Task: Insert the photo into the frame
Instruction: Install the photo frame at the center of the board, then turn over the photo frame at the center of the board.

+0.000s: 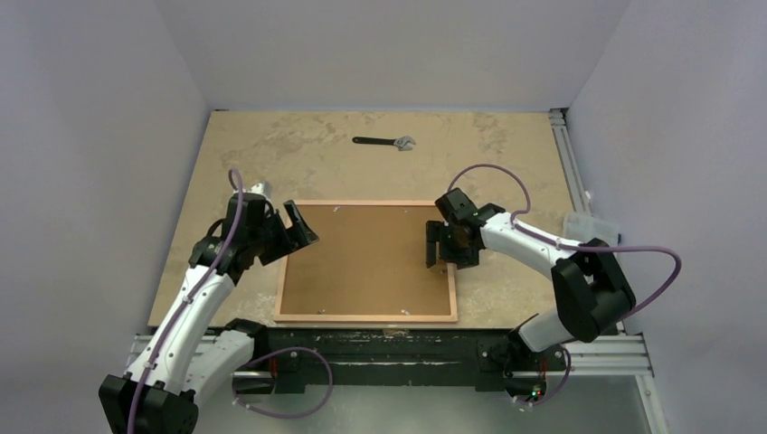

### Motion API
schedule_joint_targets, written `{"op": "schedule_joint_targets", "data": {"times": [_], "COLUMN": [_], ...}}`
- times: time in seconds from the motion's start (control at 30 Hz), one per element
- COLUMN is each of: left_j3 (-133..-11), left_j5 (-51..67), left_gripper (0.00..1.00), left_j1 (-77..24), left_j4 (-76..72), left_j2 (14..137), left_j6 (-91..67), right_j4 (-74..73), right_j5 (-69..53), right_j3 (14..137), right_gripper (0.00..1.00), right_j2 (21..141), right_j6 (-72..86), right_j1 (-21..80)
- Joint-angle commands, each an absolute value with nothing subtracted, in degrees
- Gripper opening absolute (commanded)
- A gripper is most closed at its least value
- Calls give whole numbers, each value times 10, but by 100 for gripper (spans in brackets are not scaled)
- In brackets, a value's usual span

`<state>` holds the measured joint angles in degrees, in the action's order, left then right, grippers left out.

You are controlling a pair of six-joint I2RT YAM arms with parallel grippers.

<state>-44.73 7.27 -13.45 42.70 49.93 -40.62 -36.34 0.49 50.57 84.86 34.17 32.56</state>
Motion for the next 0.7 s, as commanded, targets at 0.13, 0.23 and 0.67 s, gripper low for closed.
{"op": "schedule_joint_targets", "data": {"times": [0.13,0.23,0.67], "left_j3": [-441,-436,-467], "left_j5": [119,145,184], "left_gripper": [100,100,100], "left_j1": [-131,-132,-228], "left_j4": [380,359,300], "left_j2": [479,482,520], "left_j6": [-382,-382,-358], "right_j4": [-367,-366,-409], "right_j5": [-25,-36,-87], "right_j3": [493,470,408], "right_gripper": [75,73,60], "right_j2": [830,813,761], "right_j6": [331,332,336], "right_j1": [324,324,324]}}
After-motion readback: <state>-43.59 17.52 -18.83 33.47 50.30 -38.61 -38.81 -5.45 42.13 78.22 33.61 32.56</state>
